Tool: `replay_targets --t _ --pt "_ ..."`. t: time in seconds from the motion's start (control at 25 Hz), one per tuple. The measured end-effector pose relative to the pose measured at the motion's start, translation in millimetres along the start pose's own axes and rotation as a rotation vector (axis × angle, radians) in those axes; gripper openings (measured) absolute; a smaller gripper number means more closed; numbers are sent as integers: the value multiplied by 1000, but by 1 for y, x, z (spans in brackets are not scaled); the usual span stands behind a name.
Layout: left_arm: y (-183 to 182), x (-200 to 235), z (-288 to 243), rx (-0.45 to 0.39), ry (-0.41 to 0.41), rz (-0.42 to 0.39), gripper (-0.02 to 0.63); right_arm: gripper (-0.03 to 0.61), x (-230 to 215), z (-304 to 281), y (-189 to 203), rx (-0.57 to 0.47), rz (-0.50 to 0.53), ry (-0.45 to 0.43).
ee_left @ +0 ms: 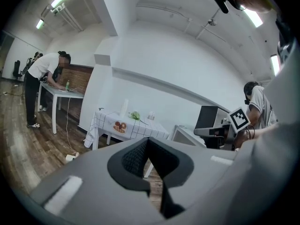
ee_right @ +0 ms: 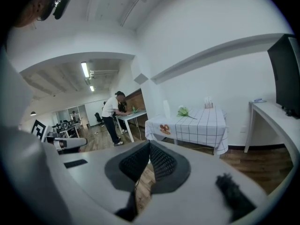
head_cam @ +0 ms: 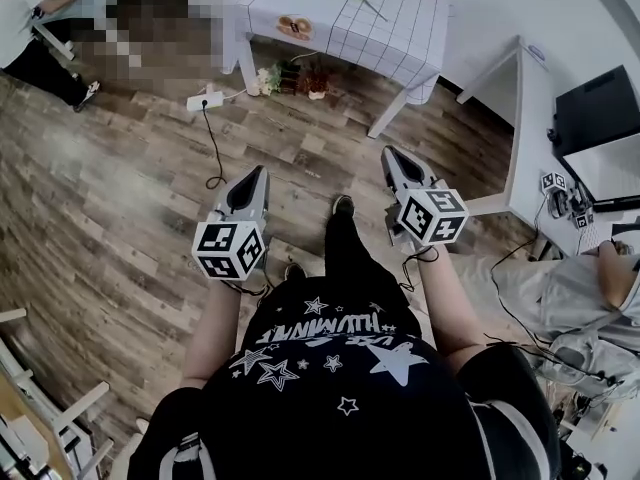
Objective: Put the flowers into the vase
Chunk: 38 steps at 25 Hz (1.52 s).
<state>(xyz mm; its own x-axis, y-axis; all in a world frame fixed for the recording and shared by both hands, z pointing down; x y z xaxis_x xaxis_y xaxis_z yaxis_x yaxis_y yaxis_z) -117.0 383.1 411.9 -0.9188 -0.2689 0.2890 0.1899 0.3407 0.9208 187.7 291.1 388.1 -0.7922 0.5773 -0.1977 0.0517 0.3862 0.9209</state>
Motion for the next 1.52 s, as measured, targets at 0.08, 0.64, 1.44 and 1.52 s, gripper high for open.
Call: replay_targets --t 0.08,0.64,1.44,1.52 --pt "-1 4 -6 3 -11 -5 9 12 -7 -13 -7 -5 13 -7" --pt "-63 22 -136 -12 -18 -30 9 12 -114 -110 -83 -84 9 -19" --pt "-116 -1 -306 40 3 -93 9 12 -291 -150 -113 -109 -119 87" --pt "-120 -1 -320 39 -5 -95 9 12 -303 -157 -116 -102 -120 81"
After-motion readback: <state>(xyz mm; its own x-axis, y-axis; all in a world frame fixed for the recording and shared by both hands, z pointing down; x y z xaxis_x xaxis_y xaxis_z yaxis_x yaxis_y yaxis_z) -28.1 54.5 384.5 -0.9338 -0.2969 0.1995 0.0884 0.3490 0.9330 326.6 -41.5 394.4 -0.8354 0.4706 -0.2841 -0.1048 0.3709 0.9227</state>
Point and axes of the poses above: the fingertips, and each gripper's own axes: z backward along the fingers, x to its left, y out of its underside, the point moved 9 cm from there along z, backward along the fingers, and after that the axes turned 2 degrees about x, right-handed, at the moved point
